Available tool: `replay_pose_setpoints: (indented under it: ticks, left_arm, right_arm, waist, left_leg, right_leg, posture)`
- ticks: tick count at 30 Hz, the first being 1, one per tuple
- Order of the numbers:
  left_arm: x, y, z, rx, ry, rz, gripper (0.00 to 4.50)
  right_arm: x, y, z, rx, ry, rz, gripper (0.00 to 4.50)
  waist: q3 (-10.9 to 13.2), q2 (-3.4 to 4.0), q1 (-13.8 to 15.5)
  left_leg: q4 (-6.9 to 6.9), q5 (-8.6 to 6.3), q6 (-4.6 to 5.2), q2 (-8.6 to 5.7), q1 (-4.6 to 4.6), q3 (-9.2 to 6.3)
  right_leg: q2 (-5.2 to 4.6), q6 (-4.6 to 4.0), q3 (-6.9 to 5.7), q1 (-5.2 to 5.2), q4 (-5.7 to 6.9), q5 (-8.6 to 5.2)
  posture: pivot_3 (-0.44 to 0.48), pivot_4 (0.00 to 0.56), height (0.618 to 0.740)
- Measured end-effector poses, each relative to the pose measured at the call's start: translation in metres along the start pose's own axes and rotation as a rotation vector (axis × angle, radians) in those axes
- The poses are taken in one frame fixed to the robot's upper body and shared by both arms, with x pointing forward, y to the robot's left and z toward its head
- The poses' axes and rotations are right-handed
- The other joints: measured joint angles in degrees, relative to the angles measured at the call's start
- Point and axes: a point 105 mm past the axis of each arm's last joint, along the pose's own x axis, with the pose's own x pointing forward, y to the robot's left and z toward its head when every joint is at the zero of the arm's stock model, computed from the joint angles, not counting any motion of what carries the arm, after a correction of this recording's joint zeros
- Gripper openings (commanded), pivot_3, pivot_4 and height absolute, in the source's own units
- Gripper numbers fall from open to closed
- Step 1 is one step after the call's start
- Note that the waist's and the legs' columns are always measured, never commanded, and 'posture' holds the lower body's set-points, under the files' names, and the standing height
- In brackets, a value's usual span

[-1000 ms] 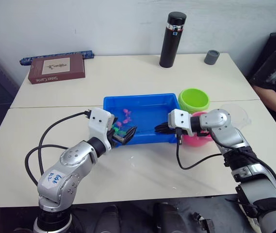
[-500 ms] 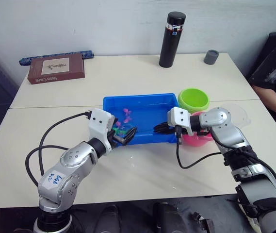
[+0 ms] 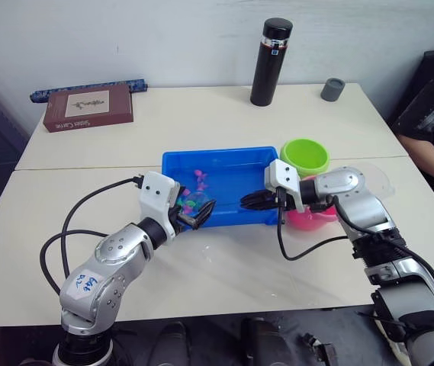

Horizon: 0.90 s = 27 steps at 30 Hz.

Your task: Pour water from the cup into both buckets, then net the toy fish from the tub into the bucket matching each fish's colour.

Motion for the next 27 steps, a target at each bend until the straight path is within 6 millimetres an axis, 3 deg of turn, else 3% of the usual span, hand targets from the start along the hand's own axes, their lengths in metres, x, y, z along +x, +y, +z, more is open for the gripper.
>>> replay_pose_setpoints:
  ticks: [14, 27]
  left_arm:
    - [0.001, -0.003, 0.0, 0.003, -0.001, -0.016, 4.48]
    - [0.001, -0.003, 0.0, 0.003, 0.0, -0.019, 4.48]
  right_arm:
    - [-0.013, -0.01, -0.025, -0.02, 0.058, -0.049, 0.0]
    - [-0.011, -0.006, -0.019, 0.009, 0.051, -0.038, 0.0]
  waist:
    - [0.0, 0.0, -0.01]
    - [0.0, 0.0, 0.01]
  left_leg:
    - [0.01, 0.01, -0.01, 0.0, 0.02, 0.01]
    - [0.0, 0.01, -0.02, 0.0, 0.01, 0.01]
  right_leg:
    - [0.01, 0.0, 0.0, 0.02, 0.01, 0.0]
    - [0.0, 0.0, 0.0, 0.01, 0.01, 0.0]
  posture:
    - [0.0, 0.15, 0.74]
    - [0.0, 0.15, 0.74]
